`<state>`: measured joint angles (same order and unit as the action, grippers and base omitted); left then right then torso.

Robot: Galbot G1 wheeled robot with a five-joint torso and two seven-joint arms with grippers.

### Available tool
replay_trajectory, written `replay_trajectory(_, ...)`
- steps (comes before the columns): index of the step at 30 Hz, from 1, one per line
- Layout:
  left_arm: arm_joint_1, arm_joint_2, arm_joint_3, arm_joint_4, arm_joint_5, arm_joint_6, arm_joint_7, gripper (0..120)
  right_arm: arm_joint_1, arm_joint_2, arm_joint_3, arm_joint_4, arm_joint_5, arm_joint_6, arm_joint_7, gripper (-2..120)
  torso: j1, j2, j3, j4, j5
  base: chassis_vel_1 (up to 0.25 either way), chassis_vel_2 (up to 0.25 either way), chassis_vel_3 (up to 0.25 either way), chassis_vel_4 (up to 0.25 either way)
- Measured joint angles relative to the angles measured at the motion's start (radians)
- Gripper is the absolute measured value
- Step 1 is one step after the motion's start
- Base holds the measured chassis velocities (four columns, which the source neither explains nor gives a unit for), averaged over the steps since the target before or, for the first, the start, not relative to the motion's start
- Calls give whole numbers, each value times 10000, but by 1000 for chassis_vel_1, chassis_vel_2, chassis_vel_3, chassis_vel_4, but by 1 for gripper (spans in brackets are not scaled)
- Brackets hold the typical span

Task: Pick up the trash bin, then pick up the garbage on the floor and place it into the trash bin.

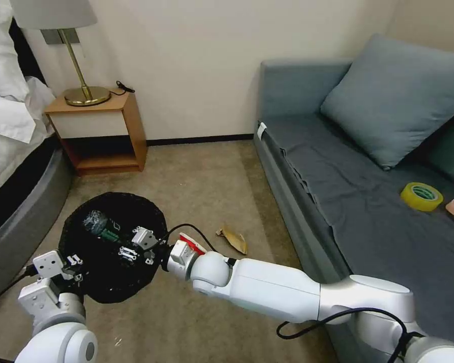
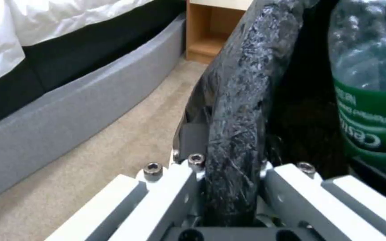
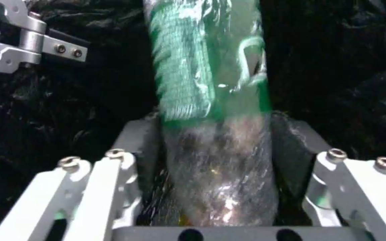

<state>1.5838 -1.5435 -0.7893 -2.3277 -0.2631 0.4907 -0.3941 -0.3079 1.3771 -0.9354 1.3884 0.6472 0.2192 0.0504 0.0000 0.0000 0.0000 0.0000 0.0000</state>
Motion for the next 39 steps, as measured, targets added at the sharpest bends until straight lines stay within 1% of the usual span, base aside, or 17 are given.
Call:
replay_trajectory(3, -2, -6, 3, 5, 2, -5, 1, 2, 2, -22, 10, 0, -37, 0, 0, 73, 0, 0, 0, 0, 0, 0, 0, 0, 0)
replay_trajectory(4, -2, -6, 3, 5, 2, -5, 1, 2, 2, -22, 10, 0, -37, 0, 0, 73, 0, 0, 0, 0, 0, 0, 0, 0, 0)
replay_trajectory(6, 1, -7, 3, 6, 6, -7, 3, 2, 10, -39, 15, 13, -60, 0, 2, 83, 0, 0, 0, 0, 0, 0, 0, 0, 0)
replay_trajectory(8, 1, -7, 3, 5, 7, -8, 3, 2, 12, -41, 17, 16, -62, 0, 2, 85, 0, 0, 0, 0, 0, 0, 0, 0, 0)
replay_trajectory(10, 3, -13, 2, 5, 12, -13, 4, 2, 30, -57, 37, 27, -86, 0, 7, 96, 0, 0, 0, 0, 0, 0, 0, 0, 0)
replay_trajectory(11, 2, -14, 2, 6, 13, -14, 3, 2, 32, -59, 48, 30, -97, -1, 11, 98, 0, 0, 0, 0, 0, 0, 0, 0, 0)
replay_trajectory(15, 4, -22, 2, 13, 23, -25, 3, 2, 39, -74, 209, 73, -191, -1, 30, 100, 0, 0, 0, 0, 0, 0, 0, 0, 0)
replay_trajectory(29, -20, -24, -44, 55, 6, -44, 7, 2, 215, -367, 996, 518, -444, 5, 70, 100, 0, 0, 0, 0, 0, 0, 0, 0, 0)
replay_trajectory(35, -52, -2, -128, 54, -59, -44, 8, 2, 136, -871, 1778, 1198, -410, -87, 288, 100, 0, 0, 0, 0, 0, 0, 0, 0, 0)
replay_trajectory(38, -89, 1, -238, 74, -145, -37, 10, 2, -236, -1339, 2538, 2044, -237, -327, 550, 100, 0, 0, 0, 0, 2, 0, 0, 0, 0)
replay_trajectory(39, -89, 1, -238, 74, -145, -37, 10, 2, -236, -1339, 2538, 2044, -237, -327, 550, 100, 0, 0, 0, 0, 2, 0, 0, 0, 0)
